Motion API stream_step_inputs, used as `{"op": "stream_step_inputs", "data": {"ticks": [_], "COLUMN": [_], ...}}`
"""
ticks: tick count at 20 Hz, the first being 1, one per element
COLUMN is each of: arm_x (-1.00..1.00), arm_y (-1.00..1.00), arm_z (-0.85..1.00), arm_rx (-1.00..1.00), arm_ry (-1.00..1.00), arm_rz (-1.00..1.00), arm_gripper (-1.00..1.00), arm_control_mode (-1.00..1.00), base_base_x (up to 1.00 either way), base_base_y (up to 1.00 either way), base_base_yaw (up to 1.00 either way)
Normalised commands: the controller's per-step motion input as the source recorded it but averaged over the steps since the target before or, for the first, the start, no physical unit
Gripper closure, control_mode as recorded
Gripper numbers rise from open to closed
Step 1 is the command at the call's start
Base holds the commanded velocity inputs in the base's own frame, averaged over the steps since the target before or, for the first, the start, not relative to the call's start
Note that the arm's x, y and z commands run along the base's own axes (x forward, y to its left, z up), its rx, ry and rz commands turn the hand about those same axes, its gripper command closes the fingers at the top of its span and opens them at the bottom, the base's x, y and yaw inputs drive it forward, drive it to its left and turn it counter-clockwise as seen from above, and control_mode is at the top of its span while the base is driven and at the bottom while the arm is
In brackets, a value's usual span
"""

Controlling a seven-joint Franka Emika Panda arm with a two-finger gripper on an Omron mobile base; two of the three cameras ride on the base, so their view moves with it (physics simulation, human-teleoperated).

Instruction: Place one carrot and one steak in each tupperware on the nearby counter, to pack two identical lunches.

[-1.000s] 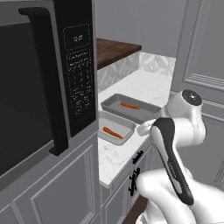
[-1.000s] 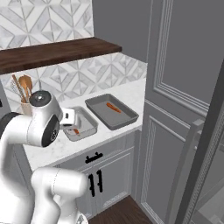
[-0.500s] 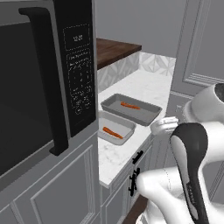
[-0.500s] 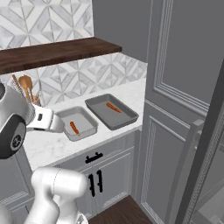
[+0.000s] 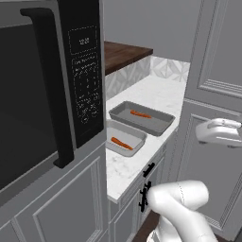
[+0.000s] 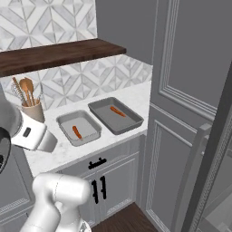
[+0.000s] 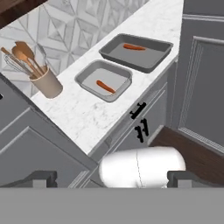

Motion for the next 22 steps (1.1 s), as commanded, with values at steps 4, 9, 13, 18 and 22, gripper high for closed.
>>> {"op": "stream_step_inputs", "data": {"ticks": [4,9,13,18,22], "arm_x": [-0.68,-0.47,-0.03,0.00,0.00], "arm_y": [0.00,0.00,0.00,0.00,0.00], "arm_z": [0.40,0.15,0.00,0.00,0.00], "arm_rx": [0.14,0.08,0.00,0.00,0.00], "arm_ry": [-0.01,-0.01,0.00,0.00,0.00], "arm_rz": [0.00,0.00,0.00,0.00,0.00], "arm_gripper": [-1.00,-1.00,-1.00,-1.00,-1.00], "arm_control_mode": [-1.00,-1.00,1.00,1.00,1.00], "base_base_x": [0.00,0.00,0.00,-0.21,-1.00], "base_base_y": [0.00,0.00,0.00,0.00,-0.09], "base_base_yaw": [0.00,0.00,0.00,0.02,0.12]}}
